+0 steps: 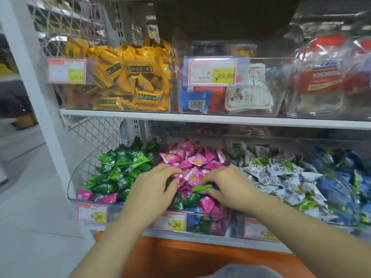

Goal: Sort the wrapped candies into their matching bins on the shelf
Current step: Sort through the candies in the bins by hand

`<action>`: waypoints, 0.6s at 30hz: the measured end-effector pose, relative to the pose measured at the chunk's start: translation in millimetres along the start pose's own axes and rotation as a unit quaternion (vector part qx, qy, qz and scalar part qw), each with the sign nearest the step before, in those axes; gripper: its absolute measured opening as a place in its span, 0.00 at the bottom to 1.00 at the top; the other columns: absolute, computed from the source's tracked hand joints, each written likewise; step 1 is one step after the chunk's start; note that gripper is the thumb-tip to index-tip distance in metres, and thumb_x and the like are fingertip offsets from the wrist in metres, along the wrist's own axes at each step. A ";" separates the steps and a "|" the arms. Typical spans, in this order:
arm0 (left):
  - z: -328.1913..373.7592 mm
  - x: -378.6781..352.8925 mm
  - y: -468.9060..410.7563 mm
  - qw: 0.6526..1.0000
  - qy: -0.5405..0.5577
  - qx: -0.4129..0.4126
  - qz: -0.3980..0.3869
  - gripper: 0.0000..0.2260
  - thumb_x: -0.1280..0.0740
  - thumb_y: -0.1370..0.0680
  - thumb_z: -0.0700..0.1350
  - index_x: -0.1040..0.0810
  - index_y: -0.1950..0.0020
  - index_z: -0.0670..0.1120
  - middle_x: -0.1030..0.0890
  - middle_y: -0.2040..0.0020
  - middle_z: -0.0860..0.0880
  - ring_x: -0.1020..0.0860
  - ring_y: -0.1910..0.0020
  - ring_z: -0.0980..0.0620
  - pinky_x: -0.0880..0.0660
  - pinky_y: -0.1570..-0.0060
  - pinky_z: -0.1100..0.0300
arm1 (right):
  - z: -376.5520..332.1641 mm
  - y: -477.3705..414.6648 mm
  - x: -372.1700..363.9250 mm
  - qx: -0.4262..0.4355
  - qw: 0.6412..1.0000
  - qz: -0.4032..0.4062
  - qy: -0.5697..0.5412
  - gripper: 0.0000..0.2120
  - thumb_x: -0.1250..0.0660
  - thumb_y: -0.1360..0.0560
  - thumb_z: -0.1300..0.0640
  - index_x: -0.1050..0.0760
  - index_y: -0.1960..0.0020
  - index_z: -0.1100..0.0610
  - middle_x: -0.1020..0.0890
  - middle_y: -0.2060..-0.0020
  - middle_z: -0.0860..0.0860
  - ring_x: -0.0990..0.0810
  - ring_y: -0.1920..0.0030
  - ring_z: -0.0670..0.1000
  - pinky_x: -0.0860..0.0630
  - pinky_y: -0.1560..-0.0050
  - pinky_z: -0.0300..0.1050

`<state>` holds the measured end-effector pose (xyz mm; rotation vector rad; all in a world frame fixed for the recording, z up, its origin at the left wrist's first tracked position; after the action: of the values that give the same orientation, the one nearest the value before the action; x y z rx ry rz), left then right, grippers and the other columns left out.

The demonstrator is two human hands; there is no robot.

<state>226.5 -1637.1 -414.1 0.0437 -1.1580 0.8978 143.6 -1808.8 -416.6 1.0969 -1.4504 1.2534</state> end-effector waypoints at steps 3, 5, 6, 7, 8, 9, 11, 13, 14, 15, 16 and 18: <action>-2.3 -4.1 0.2 0.997 0.075 -0.004 -0.015 0.12 0.37 0.21 0.46 0.23 0.39 0.56 0.26 0.47 0.65 0.25 0.48 0.64 0.28 0.45 0.66 | 2.6 0.9 10.4 -0.047 0.994 0.033 -0.098 0.11 0.35 0.24 0.51 0.21 0.43 0.47 0.17 0.52 0.44 0.22 0.57 0.45 0.27 0.55 0.40; -1.4 -6.1 2.7 0.990 0.142 -0.007 -0.017 0.13 0.36 0.21 0.45 0.26 0.41 0.62 0.26 0.46 0.67 0.26 0.47 0.69 0.30 0.51 0.74 | 0.7 3.1 17.7 -0.066 0.983 0.067 -0.158 0.09 0.33 0.24 0.52 0.20 0.45 0.48 0.17 0.59 0.44 0.22 0.64 0.46 0.26 0.60 0.39; -0.1 -6.6 3.9 0.984 0.178 -0.005 -0.021 0.15 0.35 0.22 0.45 0.28 0.42 0.66 0.26 0.45 0.67 0.27 0.47 0.71 0.31 0.53 0.76 | -2.6 4.2 21.9 -0.068 0.976 0.086 -0.187 0.08 0.32 0.25 0.53 0.20 0.46 0.49 0.18 0.61 0.43 0.22 0.64 0.44 0.27 0.61 0.36; 1.9 -6.9 4.3 0.977 0.214 0.000 -0.028 0.17 0.35 0.22 0.45 0.31 0.43 0.68 0.26 0.45 0.67 0.28 0.47 0.72 0.32 0.53 0.78 | -7.4 5.2 26.6 -0.068 0.968 0.101 -0.220 0.08 0.32 0.25 0.54 0.19 0.47 0.50 0.19 0.62 0.41 0.22 0.63 0.42 0.28 0.61 0.32; 4.0 -7.0 3.8 0.969 0.246 0.006 -0.035 0.19 0.34 0.22 0.46 0.33 0.42 0.70 0.26 0.44 0.67 0.28 0.47 0.73 0.32 0.52 0.79 | -13.1 5.5 30.2 -0.065 0.958 0.108 -0.257 0.07 0.31 0.26 0.55 0.19 0.48 0.50 0.19 0.62 0.41 0.22 0.62 0.42 0.28 0.60 0.30; 5.8 -7.2 2.4 0.962 0.271 0.013 -0.041 0.19 0.34 0.22 0.46 0.33 0.42 0.70 0.26 0.45 0.67 0.27 0.48 0.73 0.32 0.53 0.79 | -19.2 6.0 34.3 -0.059 0.947 0.109 -0.295 0.06 0.31 0.26 0.56 0.19 0.50 0.50 0.18 0.62 0.42 0.21 0.61 0.42 0.26 0.59 0.31; 7.0 -6.4 -0.3 0.956 0.290 0.022 -0.039 0.17 0.34 0.22 0.46 0.30 0.40 0.66 0.25 0.47 0.63 0.25 0.51 0.71 0.31 0.55 0.78 | -29.4 5.6 37.6 -0.052 0.929 0.112 -0.348 0.06 0.30 0.26 0.57 0.20 0.52 0.46 0.16 0.61 0.45 0.19 0.59 0.46 0.23 0.56 0.38; 4.3 -4.0 -1.4 0.957 0.285 0.024 -0.038 0.13 0.34 0.22 0.46 0.28 0.42 0.61 0.23 0.50 0.62 0.25 0.53 0.72 0.31 0.56 0.78 | -34.3 5.6 36.1 -0.054 0.920 0.108 -0.374 0.08 0.31 0.26 0.57 0.22 0.53 0.43 0.16 0.60 0.46 0.18 0.58 0.52 0.22 0.54 0.44; 0.5 -2.6 -0.2 0.959 0.280 0.028 -0.038 0.12 0.34 0.23 0.46 0.28 0.42 0.60 0.23 0.51 0.63 0.25 0.54 0.73 0.31 0.56 0.79 | -34.4 6.3 32.7 -0.057 0.915 0.100 -0.386 0.08 0.31 0.26 0.57 0.23 0.52 0.43 0.16 0.59 0.46 0.18 0.57 0.53 0.22 0.53 0.46; -4.7 -0.9 1.8 0.961 0.271 0.036 -0.036 0.12 0.33 0.23 0.47 0.28 0.43 0.60 0.23 0.52 0.64 0.25 0.54 0.74 0.31 0.56 0.79 | -33.6 7.5 29.1 -0.063 0.912 0.088 -0.396 0.08 0.31 0.26 0.56 0.23 0.51 0.43 0.16 0.57 0.47 0.18 0.56 0.54 0.21 0.52 0.46; -10.8 1.2 4.3 0.965 0.257 0.046 -0.032 0.12 0.33 0.23 0.47 0.28 0.42 0.60 0.23 0.52 0.64 0.25 0.54 0.74 0.31 0.57 0.79 | -32.1 9.4 24.3 -0.072 0.912 0.069 -0.398 0.08 0.31 0.26 0.56 0.24 0.50 0.44 0.16 0.56 0.47 0.18 0.56 0.52 0.21 0.52 0.44; -23.7 5.3 9.8 0.972 0.223 0.067 -0.024 0.13 0.33 0.23 0.49 0.27 0.39 0.59 0.22 0.50 0.62 0.25 0.53 0.71 0.31 0.57 0.78 | -30.6 12.0 11.4 -0.082 0.926 0.002 -0.368 0.10 0.31 0.25 0.56 0.23 0.45 0.50 0.17 0.56 0.48 0.18 0.57 0.47 0.21 0.51 0.40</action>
<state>239.1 -1616.5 -424.2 -0.0198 -0.6739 0.8857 131.9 -1778.1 -405.4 1.5337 -2.0617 0.7096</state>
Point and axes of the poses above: each hand's wrist, its own y-axis away from the middle knuckle, its own x-axis out of the back of the hand, z = x × y, the point moved 2 cm from there along -y, towards the middle knuckle
